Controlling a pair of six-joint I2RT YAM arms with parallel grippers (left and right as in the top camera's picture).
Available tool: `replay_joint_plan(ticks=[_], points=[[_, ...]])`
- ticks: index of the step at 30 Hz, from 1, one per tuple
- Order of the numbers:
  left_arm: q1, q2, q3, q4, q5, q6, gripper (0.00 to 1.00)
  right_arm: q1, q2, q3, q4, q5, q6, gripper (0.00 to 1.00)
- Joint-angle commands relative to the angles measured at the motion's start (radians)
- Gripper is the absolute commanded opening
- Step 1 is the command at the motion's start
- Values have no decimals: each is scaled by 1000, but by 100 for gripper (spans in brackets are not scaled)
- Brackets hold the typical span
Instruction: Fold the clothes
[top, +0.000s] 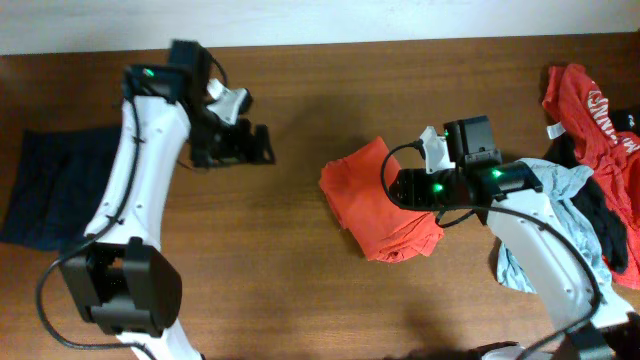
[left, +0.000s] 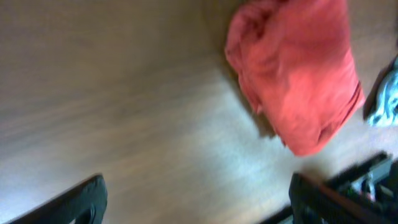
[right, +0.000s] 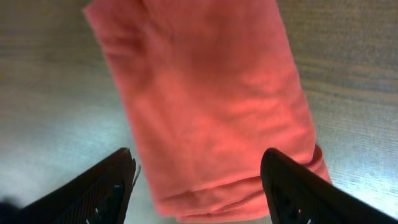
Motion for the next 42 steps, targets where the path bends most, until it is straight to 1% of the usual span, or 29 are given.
replay_joint_plan(ticks=[1, 4, 6, 8, 10, 11, 12, 13, 15, 16, 17, 21, 22, 23, 25, 26, 27, 28, 30, 31, 32, 34, 37, 39, 42], points=[[-40, -19, -260, 159, 184, -98, 93, 2, 63, 17, 26, 24, 14, 68], [-84, -22, -426, 384, 340, -187, 93, 2, 105, 17, 63, 23, 14, 68], [-115, -22, -500, 505, 363, -264, 93, 2, 123, 17, 76, 23, 14, 68], [-147, -22, -548, 591, 363, -322, 93, 2, 142, 17, 77, 24, 14, 67], [-171, -22, -574, 650, 362, -367, 93, 2, 167, 17, 76, 24, 14, 64], [-182, -22, -589, 686, 361, -412, 96, 3, 198, 17, 76, 39, 13, 55], [-187, -22, -596, 706, 359, -430, 96, 3, 215, 17, 77, 60, 14, 48], [-188, -22, -602, 719, 355, -441, 96, 1, 230, 17, 77, 81, 14, 45], [-188, -22, -607, 723, 331, -443, 96, -6, 249, 17, 77, 86, 14, 43], [-185, -22, -609, 724, 307, -441, 97, -12, 250, 17, 81, 85, -2, 47], [-183, -22, -608, 735, 302, -423, 98, -13, 248, 17, 84, 77, -15, 49], [-180, -22, -608, 771, 303, -295, 98, -17, 212, 19, 92, -41, -77, 55], [-175, -23, -608, 771, 303, -239, 98, -17, 187, 28, 93, -91, -77, 55], [-169, -25, -608, 769, 303, -218, 98, -17, 177, 32, 98, -119, -77, 55], [-153, -32, -608, 766, 304, -182, 97, -16, 156, 35, 121, -198, -70, 43], [-143, -37, -608, 766, 304, -174, 97, -16, 151, 35, 130, -233, -41, 28], [-118, -52, -608, 768, 303, -171, 97, -15, 153, 35, 124, -246, 10, 10], [-101, -63, -608, 772, 303, -171, 97, -15, 158, 35, 108, -244, 11, 4], [-71, -83, -608, 781, 317, -150, 97, -15, 163, 35, 63, -223, 11, 4], [-49, -99, -607, 788, 343, -105, 97, -15, 165, 35, 7, -170, 11, 4], [-39, -106, -605, 787, 345, -79, 94, -15, 166, 35, -26, -150, 12, 4], [-27, -118, -603, 784, 345, -37, 93, -15, 166, 35, -101, -148, 16, 4], [-21, -127, -603, 784, 344, -10, 92, -15, 169, 34, -222, -89, 105, 4], [-20, -127, -603, 787, 344, -4, 92, -15, 174, 33, -257, -23, 143, 4], [-20, -127, -603, 790, 344, -5, 92, -15, 183, 8, -230, 73, 196, 4]])
